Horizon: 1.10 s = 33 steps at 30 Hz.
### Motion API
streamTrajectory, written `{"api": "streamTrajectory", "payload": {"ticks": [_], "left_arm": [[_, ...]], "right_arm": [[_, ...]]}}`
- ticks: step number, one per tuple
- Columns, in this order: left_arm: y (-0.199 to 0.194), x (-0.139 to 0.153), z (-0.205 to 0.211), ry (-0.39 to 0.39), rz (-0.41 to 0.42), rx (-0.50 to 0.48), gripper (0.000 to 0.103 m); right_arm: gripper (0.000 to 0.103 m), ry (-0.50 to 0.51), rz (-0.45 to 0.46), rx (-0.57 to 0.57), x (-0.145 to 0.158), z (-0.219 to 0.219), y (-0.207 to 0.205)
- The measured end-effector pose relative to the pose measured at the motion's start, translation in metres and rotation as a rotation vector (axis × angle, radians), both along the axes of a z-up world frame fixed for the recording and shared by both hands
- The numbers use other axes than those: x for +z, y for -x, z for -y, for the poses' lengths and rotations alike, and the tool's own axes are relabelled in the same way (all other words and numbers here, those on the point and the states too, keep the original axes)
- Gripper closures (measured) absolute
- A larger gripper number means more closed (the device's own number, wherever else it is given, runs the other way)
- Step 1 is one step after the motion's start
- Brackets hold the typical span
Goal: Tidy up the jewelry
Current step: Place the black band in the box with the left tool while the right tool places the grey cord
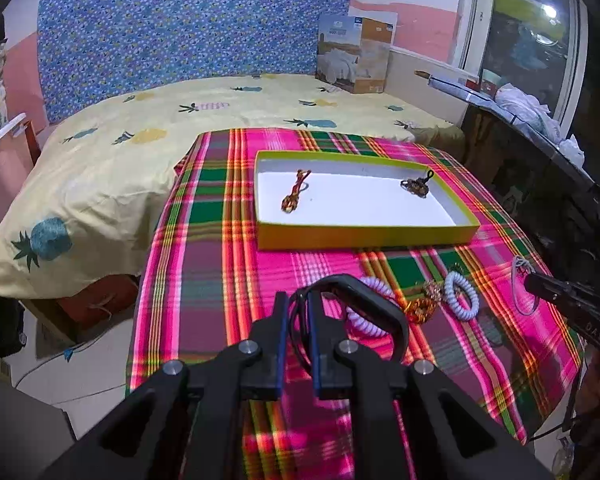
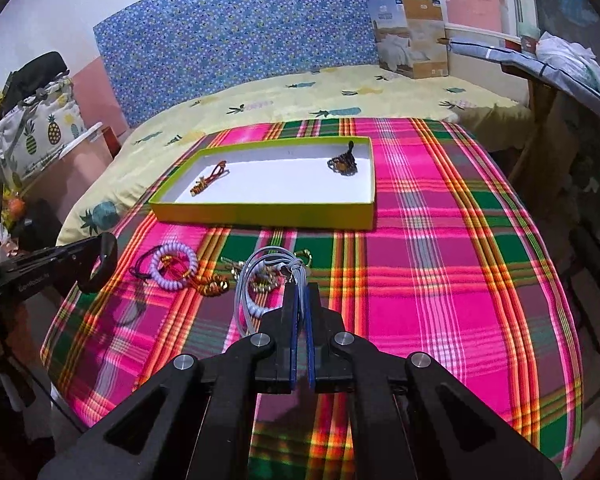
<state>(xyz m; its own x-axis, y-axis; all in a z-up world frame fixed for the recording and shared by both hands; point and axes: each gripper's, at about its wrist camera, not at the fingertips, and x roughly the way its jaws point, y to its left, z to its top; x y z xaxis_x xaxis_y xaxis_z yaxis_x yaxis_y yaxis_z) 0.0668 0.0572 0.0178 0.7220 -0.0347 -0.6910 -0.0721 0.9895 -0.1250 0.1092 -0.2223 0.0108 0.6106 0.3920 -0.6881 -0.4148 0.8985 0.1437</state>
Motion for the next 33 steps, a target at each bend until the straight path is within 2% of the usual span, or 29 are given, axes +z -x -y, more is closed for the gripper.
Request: {"api": "streamTrajectory", "payload": {"ticks": [9, 19, 23, 33], "left_arm": [[-0.035, 0.011, 0.006, -0.023, 0.014, -0.027, 0.093], [-0.102, 0.02, 0.011, -0.04, 0.008, -0.066, 0.093], [-0.131, 0.011, 0.014, -0.051, -0.017, -0.073, 0.093], [-0.189, -0.026, 0.016, -0.061, -0.136, -0.07, 0.093]], "right_arm": [[0.1, -0.011, 0.025, 0.016, 0.011, -0.01, -0.03], [0.1, 0.0, 0.059, 0.04, 0.025, -0.031, -0.085], [0.1, 0.029, 0.044, 0.042, 0.018, -0.043, -0.113], [0.1, 0.065, -0.067, 0.04, -0.023, -0.061, -0.172]]}}
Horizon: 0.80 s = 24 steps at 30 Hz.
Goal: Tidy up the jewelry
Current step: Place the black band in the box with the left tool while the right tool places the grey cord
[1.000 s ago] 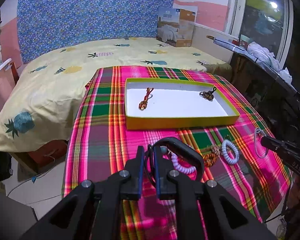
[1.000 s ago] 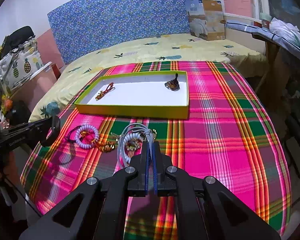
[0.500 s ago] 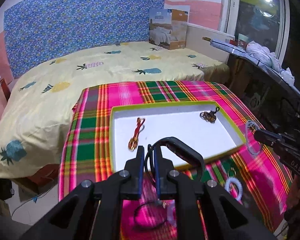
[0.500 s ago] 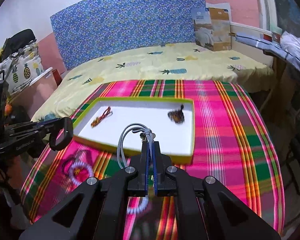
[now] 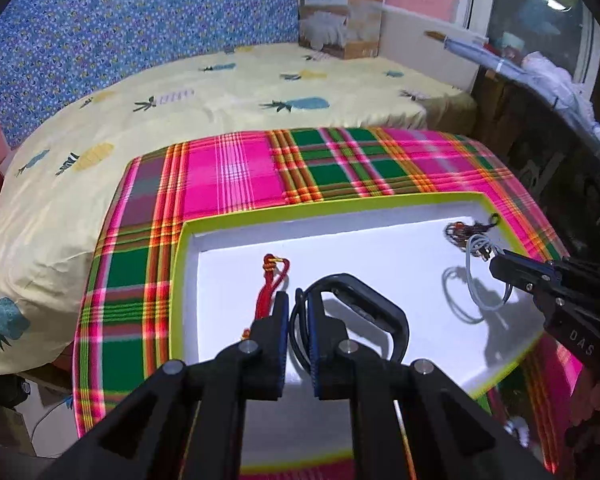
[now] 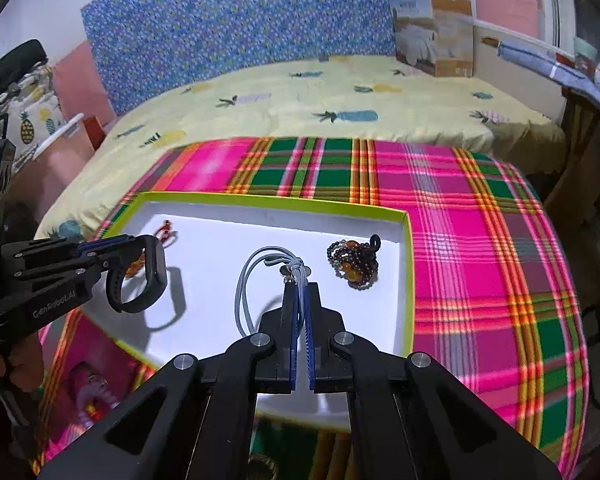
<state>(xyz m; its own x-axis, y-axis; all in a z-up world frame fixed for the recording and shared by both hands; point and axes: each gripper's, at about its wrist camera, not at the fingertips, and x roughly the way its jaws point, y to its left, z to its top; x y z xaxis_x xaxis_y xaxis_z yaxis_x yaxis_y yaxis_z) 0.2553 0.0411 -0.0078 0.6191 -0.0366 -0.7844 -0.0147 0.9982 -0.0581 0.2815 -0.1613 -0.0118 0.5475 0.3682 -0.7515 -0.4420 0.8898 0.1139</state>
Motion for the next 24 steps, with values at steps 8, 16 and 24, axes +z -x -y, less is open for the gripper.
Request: {"api": "streamTrajectory", "payload": {"ticks": [8, 16, 24], "left_arm": [[-0.025, -0.01, -0.003, -0.018, -0.04, 0.023, 0.093], [-0.031, -0.013, -0.003, -0.018, -0.03, 0.028, 0.092], [-0.019, 0.002, 0.0, -0.007, 0.017, 0.006, 0.082]], "right_arm": [[0.1, 0.029, -0.043, -0.029, -0.015, -0.002, -0.026], [0.1, 0.027, -0.068, -0.043, -0.02, 0.0, -0.035], [0.084, 0.013, -0.049, -0.047, -0.011, 0.004, -0.024]]}}
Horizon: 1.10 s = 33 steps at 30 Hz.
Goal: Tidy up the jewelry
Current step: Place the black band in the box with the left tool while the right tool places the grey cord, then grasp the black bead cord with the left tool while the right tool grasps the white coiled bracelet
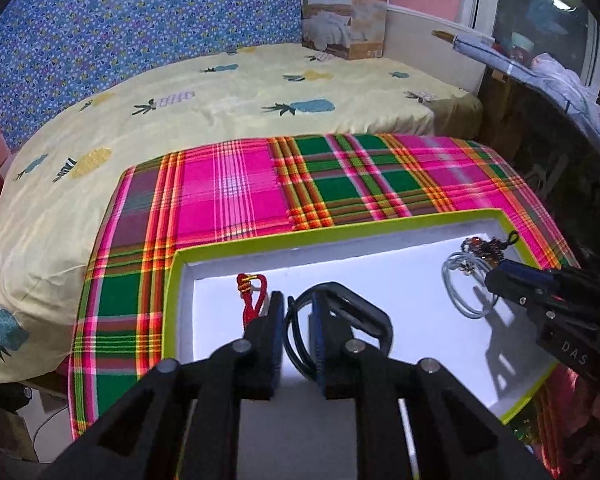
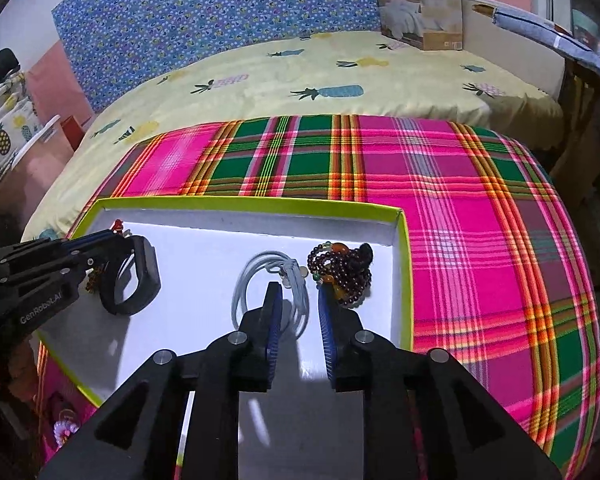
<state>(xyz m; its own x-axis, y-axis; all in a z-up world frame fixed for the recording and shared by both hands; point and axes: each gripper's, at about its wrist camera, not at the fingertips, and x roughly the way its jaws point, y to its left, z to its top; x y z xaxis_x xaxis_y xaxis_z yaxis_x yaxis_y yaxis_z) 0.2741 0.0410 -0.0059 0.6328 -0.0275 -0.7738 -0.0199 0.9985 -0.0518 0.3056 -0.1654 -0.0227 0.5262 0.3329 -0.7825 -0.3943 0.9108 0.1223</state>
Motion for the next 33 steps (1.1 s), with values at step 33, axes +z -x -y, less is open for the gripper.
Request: {"api": "streamTrajectory", "payload": {"ticks": [33], "left_arm": [[0.207, 0.033, 0.007, 0.047, 0.141, 0.02, 0.073]], "right_arm": [[0.083, -0.075, 0.154, 0.039, 0.054, 0.037, 0.209]]}}
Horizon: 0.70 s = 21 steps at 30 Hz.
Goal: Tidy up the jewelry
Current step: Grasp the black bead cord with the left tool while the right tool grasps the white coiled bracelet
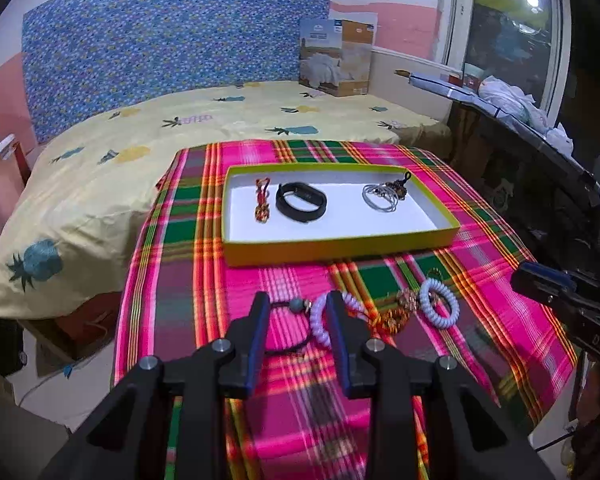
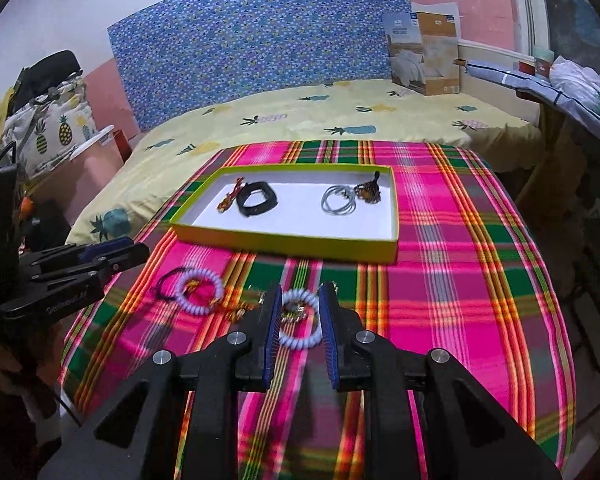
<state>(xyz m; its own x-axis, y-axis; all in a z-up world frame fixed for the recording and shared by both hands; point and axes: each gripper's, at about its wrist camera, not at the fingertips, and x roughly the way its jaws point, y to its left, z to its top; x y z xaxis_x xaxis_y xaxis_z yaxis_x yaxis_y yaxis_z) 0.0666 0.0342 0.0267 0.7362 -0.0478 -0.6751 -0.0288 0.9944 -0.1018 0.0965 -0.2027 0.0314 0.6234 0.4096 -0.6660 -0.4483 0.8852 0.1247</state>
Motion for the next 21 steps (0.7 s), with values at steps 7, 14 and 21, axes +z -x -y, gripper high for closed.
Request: {"api": "streamTrajectory", "payload": {"ticks": [7, 14, 21], "left_arm": [[0.023, -0.006, -0.003, 0.014, -0.001, 0.02, 0.073], [0.033, -0.008, -0.002, 0.011, 0.007, 0.021, 0.073], [0.032, -0.011, -0.001, 0.008, 0.003, 0.006, 0.073]], "right_arm": [[0.083, 0.003, 0.002, -0.008, -0.001, 0.002, 0.017], [0.083, 0.024, -0.004, -0.003, -0.007, 0.0, 0.026], [0.083, 0.014, -0.023, -0.001, -0.014, 0.003, 0.024]]}}
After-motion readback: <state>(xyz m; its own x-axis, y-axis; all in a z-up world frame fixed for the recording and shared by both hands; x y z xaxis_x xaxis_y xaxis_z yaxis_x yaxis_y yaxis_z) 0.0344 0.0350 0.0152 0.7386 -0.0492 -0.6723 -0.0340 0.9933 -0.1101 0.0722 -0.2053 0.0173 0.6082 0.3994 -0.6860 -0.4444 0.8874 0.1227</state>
